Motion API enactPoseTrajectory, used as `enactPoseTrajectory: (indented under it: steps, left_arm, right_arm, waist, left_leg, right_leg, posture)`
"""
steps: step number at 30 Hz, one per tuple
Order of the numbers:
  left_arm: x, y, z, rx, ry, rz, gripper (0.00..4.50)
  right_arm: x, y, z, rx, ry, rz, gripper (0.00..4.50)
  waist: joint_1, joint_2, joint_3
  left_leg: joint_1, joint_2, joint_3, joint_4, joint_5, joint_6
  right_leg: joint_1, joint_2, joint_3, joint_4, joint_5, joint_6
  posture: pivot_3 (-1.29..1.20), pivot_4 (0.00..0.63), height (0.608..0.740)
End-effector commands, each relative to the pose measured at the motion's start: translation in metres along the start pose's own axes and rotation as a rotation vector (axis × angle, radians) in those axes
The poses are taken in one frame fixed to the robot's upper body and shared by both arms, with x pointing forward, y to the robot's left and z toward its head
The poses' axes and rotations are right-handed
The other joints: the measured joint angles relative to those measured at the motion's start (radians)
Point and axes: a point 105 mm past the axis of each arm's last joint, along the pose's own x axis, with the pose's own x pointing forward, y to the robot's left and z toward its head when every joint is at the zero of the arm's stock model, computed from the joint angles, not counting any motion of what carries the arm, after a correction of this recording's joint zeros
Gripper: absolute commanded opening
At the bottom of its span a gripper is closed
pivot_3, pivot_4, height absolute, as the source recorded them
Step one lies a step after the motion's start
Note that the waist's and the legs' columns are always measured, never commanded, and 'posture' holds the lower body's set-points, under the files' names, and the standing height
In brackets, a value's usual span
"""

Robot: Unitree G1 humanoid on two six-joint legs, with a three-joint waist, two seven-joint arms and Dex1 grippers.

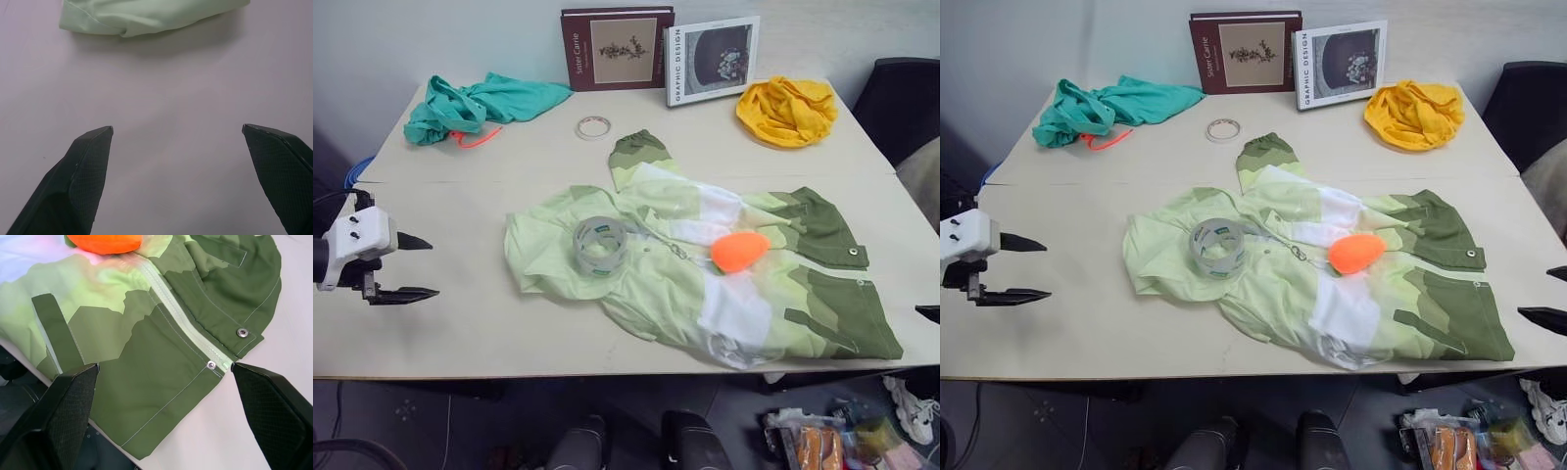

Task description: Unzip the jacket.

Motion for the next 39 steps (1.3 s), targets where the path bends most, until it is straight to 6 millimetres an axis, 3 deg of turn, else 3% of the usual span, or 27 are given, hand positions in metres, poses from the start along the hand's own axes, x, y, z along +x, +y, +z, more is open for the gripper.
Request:
enactPoseTrajectory:
  steps: [1,20,25,28,33,35,39]
  left_arm:
    - [-0.005,0.003,0.004,0.029,-0.007,0.012,4.46]
    - [0.006,0.013,0.014,0.039,-0.064,0.074,4.46]
    - [0.010,0.016,0.034,0.047,-0.118,0.047,4.46]
    - [0.013,0.013,0.051,0.058,-0.161,0.005,4.46]
    - [0.038,0.001,0.124,0.151,-0.363,-0.134,4.46]
    - [0.053,-0.009,0.148,0.225,-0.395,-0.205,4.46]
    - [0.081,-0.026,0.175,0.346,-0.402,-0.331,4.46]
  right_arm:
    - [-0.004,-0.001,0.011,-0.017,-0.062,-0.011,4.50]
    - [0.001,-0.006,0.002,-0.032,-0.055,-0.030,4.50]
    - [0.003,-0.006,0.014,-0.007,-0.106,-0.022,4.50]
    - [0.008,0.004,0.022,-0.029,-0.118,0.024,4.50]
    - [0.031,0.033,0.050,-0.137,-0.165,0.136,4.50]
    - [0.042,0.049,0.068,-0.182,-0.204,0.192,4.50]
    - [0.060,0.091,0.086,-0.249,-0.245,0.354,4.50]
  waist:
    - [-0.003,0.000,0.000]
    - [-0.009,0.000,0.000]
    - [-0.008,0.000,0.000]
    - [-0.008,0.000,0.000]
    - [0.002,0.000,0.000]
    - [0.005,0.000,0.000]
    - [0.009,0.000,0.000]
  left_leg:
    - [0.000,0.000,0.000,0.000,0.000,0.000]
    - [0.000,0.000,0.000,0.001,0.000,0.000]
    - [0.000,0.000,0.000,0.001,0.000,0.000]
    - [0.000,0.000,0.000,0.002,0.000,0.000]
    - [-0.001,0.000,0.000,0.005,0.000,0.000]
    - [-0.001,-0.001,0.000,0.007,0.000,0.000]
    - [-0.001,0.000,0.000,0.007,0.000,0.000]
  right_leg:
    - [0.000,0.000,0.000,0.000,0.000,0.000]
    - [0.000,0.000,0.000,0.001,0.000,0.000]
    - [0.000,0.000,0.000,0.002,0.000,0.000]
    - [0.000,0.000,0.000,0.002,0.000,0.000]
    - [0.000,0.000,-0.001,0.006,0.000,0.000]
    - [0.000,0.000,0.000,0.008,0.000,0.001]
    - [0.000,0.002,0.000,0.008,0.000,0.001]
  posture:
    - [0.00,0.150,0.740]
    - [0.00,0.150,0.740]
    - [0.00,0.150,0.740]
    - [0.00,0.150,0.740]
    - [0.00,0.150,0.740]
    - [0.00,0.150,0.740]
    - [0.00,0.150,0.740]
